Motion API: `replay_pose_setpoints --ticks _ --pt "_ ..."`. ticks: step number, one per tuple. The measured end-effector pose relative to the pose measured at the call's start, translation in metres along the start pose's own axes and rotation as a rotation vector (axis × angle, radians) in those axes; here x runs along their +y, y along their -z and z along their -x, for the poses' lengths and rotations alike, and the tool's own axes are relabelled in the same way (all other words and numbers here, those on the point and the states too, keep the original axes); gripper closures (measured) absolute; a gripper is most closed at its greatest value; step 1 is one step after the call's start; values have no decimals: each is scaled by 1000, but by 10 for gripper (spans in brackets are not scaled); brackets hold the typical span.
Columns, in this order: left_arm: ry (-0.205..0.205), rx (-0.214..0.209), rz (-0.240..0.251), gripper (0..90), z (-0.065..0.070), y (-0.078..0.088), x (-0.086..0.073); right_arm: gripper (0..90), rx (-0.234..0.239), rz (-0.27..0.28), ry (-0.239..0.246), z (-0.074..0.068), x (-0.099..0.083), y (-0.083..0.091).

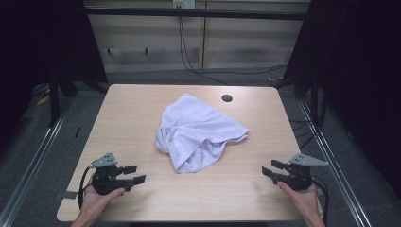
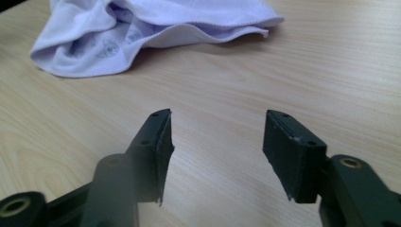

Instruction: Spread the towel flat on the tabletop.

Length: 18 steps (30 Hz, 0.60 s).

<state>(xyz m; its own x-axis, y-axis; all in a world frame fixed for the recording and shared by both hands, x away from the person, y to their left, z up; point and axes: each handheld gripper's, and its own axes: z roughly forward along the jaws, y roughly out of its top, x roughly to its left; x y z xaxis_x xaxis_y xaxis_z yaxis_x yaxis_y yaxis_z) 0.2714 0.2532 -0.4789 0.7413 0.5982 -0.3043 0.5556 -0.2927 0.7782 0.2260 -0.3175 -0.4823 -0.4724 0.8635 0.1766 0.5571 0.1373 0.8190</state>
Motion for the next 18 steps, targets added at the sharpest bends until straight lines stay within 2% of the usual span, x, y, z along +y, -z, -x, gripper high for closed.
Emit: replay_pose_setpoints --ticks 1,2,5,7,10,12,14,16,18 --pt "-3 -10 -2 374 1 -1 1 420 5 -8 0 -1 0 -1" --pt "-8 -7 -1 381 1 -1 2 426 30 -8 2 -2 0 -1" --pt "2 -1 -3 374 0 -3 3 418 52 -18 4 -4 0 -3" --pt "14 18 -6 336 -3 -4 3 396 26 -28 3 -4 1 -4" --pt "34 39 0 322 -6 -4 3 397 17 -33 12 -8 4 -6" --pt "43 53 10 317 -6 -2 4 395 15 -38 52 -16 7 -7" --pt "50 47 23 317 -6 -1 4 391 36 -40 70 -26 9 -11" --pt "31 53 16 316 -4 -1 3 378 54 -57 109 -36 13 -16" --pt "26 50 21 313 -2 0 3 375 78 -57 128 -46 17 -22"
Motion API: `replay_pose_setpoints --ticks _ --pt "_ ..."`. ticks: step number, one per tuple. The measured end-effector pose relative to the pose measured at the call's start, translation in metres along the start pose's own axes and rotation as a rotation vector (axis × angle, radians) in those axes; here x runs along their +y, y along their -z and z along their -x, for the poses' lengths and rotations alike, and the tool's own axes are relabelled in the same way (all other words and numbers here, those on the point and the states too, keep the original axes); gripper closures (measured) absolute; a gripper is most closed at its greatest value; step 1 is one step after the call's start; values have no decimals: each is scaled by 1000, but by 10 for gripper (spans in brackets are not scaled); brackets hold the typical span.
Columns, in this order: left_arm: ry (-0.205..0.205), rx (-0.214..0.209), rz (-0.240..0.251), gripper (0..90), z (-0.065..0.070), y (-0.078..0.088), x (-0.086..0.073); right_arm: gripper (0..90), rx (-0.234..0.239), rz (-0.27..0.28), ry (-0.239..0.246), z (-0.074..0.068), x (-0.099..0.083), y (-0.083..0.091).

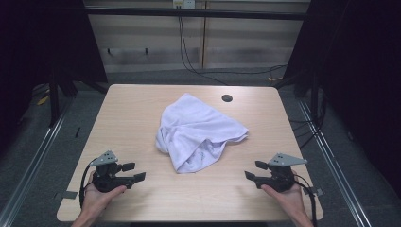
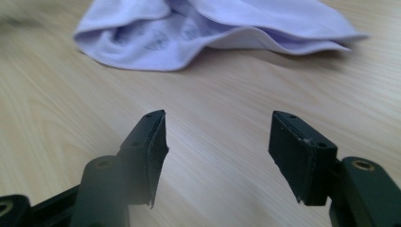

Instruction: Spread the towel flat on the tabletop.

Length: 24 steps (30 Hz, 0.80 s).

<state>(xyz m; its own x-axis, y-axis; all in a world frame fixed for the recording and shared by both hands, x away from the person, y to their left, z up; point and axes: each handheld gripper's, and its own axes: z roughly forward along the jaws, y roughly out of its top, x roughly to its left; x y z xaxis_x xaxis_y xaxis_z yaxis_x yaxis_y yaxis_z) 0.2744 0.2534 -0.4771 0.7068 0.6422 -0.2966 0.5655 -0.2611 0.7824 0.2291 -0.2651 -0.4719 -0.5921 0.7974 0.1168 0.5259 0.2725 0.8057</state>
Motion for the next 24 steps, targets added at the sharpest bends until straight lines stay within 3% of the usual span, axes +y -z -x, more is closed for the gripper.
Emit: replay_pose_setpoints --ticks 4,8,9,10,13,15,19,20,21,24 --pt "-11 -4 -1 316 1 0 0 357 57 -10 29 -13 18 -23" --pt "-7 -10 2 331 -2 -2 1 334 106 -33 42 -10 43 -58" --pt "-7 -10 2 333 -2 -2 1 334 106 -33 42 -10 43 -58" --pt "-7 -1 3 333 -2 -1 1 328 124 -35 31 -4 58 -81" --pt "-4 -6 7 341 -2 0 1 306 136 -44 21 0 71 -103" --pt "19 -40 14 367 -2 1 1 288 136 -44 14 2 82 -117" --pt "2 -34 14 376 1 1 1 270 128 -46 24 5 91 -137" --pt "2 -27 14 375 1 0 2 261 126 -60 25 7 95 -152" --pt "3 -25 12 372 1 -1 2 261 125 -71 22 7 96 -156" --pt "0 -20 12 360 0 -2 3 299 110 -81 8 11 98 -169"
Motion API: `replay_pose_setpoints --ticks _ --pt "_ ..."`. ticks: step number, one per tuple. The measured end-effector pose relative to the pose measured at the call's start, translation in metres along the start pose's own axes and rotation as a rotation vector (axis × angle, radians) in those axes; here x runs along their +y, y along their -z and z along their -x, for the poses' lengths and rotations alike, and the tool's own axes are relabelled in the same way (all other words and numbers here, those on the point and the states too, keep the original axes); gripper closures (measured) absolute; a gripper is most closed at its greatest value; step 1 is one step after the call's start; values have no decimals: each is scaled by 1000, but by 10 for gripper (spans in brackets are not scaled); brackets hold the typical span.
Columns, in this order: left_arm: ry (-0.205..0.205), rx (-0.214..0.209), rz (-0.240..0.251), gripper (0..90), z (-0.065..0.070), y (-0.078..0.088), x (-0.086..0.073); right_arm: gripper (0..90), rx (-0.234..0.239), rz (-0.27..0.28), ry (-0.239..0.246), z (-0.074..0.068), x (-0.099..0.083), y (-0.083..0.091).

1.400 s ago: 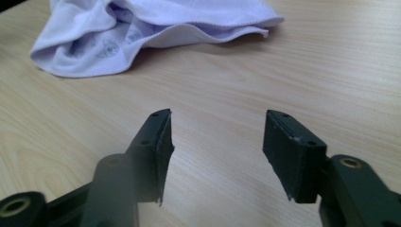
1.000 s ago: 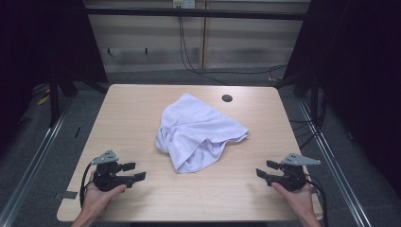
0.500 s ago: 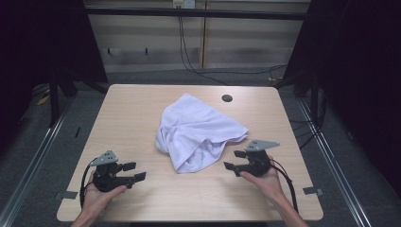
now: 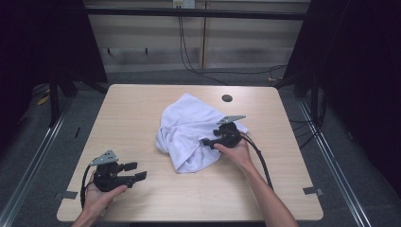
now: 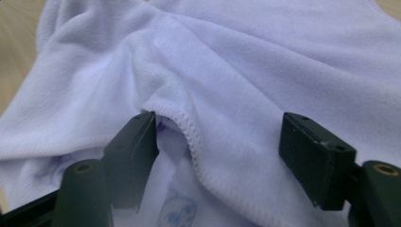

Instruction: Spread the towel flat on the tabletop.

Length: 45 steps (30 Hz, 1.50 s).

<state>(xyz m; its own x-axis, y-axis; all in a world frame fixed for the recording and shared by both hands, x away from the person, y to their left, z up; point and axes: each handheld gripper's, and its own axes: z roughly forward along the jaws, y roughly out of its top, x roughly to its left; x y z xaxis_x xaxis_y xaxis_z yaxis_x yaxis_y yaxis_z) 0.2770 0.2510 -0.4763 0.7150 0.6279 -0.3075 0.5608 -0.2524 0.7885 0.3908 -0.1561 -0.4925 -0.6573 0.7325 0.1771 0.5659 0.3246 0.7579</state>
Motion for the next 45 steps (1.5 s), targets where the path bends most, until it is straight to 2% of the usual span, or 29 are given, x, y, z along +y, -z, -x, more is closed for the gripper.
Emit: replay_pose_setpoints --ticks 2,4,5,7,8,10,12,14,15,16,18,19,20,23,25,27,30,32,35,37,39,41,43,45 --pt "-5 6 0 356 0 0 1 347 6 -11 -17 3 0 -10" --pt "-6 8 1 355 0 -1 1 391 -30 -16 6 0 -2 -17" --pt "-10 12 5 355 0 -1 2 479 -39 -16 5 -2 -2 -19" --pt "-25 31 2 356 -1 -5 6 581 -44 -26 10 -4 -3 -20" --pt "-39 37 0 357 -2 -6 8 697 -23 -22 4 -4 -5 -20" --pt "-74 75 4 363 -4 -13 18 747 5 -25 5 -6 -9 -19" --pt "-89 83 19 364 -9 -22 31 796 56 -19 -3 -9 -14 -17" --pt "-88 86 30 366 -15 -34 45 808 77 -14 -4 -12 -18 -15" --pt "-88 86 30 367 -15 -34 45 814 90 -16 0 -13 -19 -14" --pt "-89 76 27 367 -20 -52 60 818 105 -29 13 -16 -20 -12" --pt "-86 64 14 366 -21 -67 67 822 116 -42 22 -19 -21 -10" --pt "-100 76 0 364 -22 -74 69 822 122 -52 31 -21 -22 -8" --pt "-121 130 -18 369 -22 -82 69 822 127 -57 38 -23 -23 -7" --pt "-144 163 -90 408 -25 -97 61 814 143 -72 66 -28 -26 -2" --pt "-152 117 -103 540 -25 -95 55 799 144 -73 73 -29 -27 1" --pt "-167 98 -119 690 -21 -87 52 781 146 -69 56 -29 -30 3" --pt "-151 60 -137 750 -14 -79 47 722 160 -76 57 -31 -32 7" --pt "-158 21 -159 760 -5 -72 40 692 169 -90 79 -35 -34 12" --pt "-138 -53 -174 760 11 -56 24 626 177 -97 81 -38 -40 21" --pt "-119 -83 -180 755 20 -47 15 568 180 -80 88 -39 -42 30" --pt "-113 -117 -187 740 29 -38 6 537 181 -45 67 -40 -42 44" --pt "-93 -151 -177 705 37 -28 0 514 172 -1 51 -41 -43 62" --pt "-101 -155 -151 662 42 -19 -1 503 151 46 30 -41 -48 83" --pt "-87 -158 -105 597 42 -11 1 493 135 77 8 -38 -56 101"
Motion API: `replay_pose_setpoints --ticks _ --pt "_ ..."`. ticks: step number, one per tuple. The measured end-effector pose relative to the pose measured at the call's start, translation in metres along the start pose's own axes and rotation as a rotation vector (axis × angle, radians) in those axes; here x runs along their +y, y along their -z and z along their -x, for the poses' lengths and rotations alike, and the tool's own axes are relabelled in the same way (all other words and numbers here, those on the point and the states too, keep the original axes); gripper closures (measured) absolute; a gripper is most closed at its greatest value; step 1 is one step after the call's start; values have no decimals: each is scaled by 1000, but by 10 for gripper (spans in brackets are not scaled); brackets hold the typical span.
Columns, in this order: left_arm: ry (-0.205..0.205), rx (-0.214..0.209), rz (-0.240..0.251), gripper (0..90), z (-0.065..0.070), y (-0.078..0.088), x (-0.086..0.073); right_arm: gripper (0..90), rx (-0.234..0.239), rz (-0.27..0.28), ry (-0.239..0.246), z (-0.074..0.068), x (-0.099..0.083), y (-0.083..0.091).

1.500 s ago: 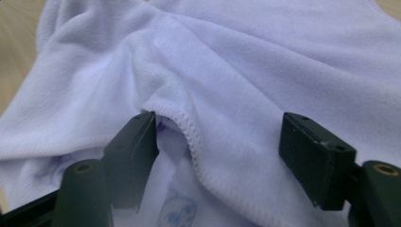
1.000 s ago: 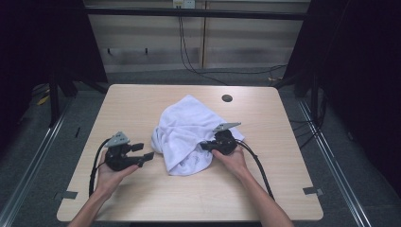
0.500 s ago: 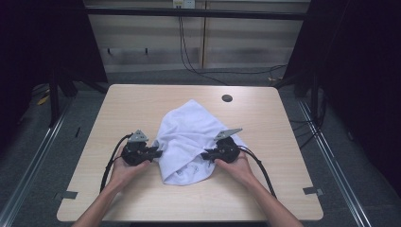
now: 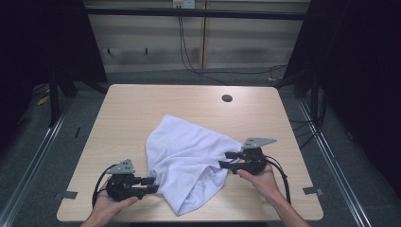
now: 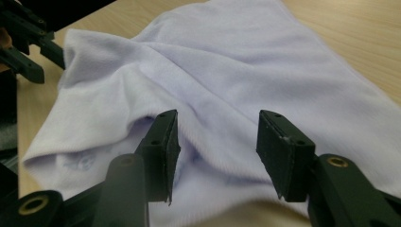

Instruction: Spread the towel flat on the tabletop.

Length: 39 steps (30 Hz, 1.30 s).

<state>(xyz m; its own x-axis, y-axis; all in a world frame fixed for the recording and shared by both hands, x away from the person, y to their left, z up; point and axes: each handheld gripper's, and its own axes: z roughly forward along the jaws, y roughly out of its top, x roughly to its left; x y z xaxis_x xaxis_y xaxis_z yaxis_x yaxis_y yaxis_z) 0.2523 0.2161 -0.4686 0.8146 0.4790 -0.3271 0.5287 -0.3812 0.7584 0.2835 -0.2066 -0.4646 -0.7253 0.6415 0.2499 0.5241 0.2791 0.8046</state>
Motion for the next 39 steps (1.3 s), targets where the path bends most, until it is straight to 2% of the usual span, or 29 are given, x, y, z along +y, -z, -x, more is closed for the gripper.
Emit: replay_pose_setpoints --ticks 2,4,5,7,9,10,13,14,17,19,21,23,25,28,32,34,36,37,38,39 --pt "-13 15 28 582 -2 4 6 491 -9 -3 -11 0 -9 12" --pt "-20 53 41 576 -2 2 18 491 0 -30 -17 -1 -19 15" --pt "-47 60 47 568 -1 0 25 491 4 -42 -14 -1 -23 13" --pt "-81 40 60 562 4 -8 39 489 34 -75 -18 -2 -27 6" --pt "-105 31 62 556 6 -20 52 491 63 -106 8 -5 -27 -3" --pt "-116 15 60 556 5 -28 57 490 63 -113 12 -6 -27 -6" --pt "-127 -3 -2 513 0 -56 66 473 71 -142 28 -10 -29 -16" --pt "-129 -28 -10 492 -2 -65 68 468 81 -141 38 -11 -29 -18" --pt "-149 -18 -32 452 -6 -85 71 444 80 -151 61 -16 -30 -25" --pt "-142 -37 -52 429 -7 -96 71 432 85 -159 69 -18 -30 -30" --pt "-170 -47 -103 446 -7 -105 72 431 71 -153 77 -18 -30 -34" --pt "-166 -53 -122 448 -7 -112 70 433 64 -150 86 -20 -29 -36" --pt "-191 -17 -158 538 -3 -117 68 443 58 -143 110 -22 -31 -38" --pt "-207 -28 -153 695 -1 -115 68 502 30 -133 138 -25 -32 -41" --pt "-178 -47 -97 839 -4 -107 68 710 -10 -154 148 -27 -30 -42" --pt "-140 -79 -49 855 -6 -98 71 778 -5 -165 127 -23 -29 -40" --pt "-129 -87 -1 865 -8 -87 73 797 13 -163 82 -16 -29 -37" --pt "-120 -92 23 866 -9 -81 75 800 3 -160 72 -13 -28 -35" --pt "-120 -92 23 867 -9 -81 75 800 3 -160 72 -13 -28 -35" --pt "-102 -88 62 867 -12 -71 76 803 -2 -153 60 -9 -27 -32"
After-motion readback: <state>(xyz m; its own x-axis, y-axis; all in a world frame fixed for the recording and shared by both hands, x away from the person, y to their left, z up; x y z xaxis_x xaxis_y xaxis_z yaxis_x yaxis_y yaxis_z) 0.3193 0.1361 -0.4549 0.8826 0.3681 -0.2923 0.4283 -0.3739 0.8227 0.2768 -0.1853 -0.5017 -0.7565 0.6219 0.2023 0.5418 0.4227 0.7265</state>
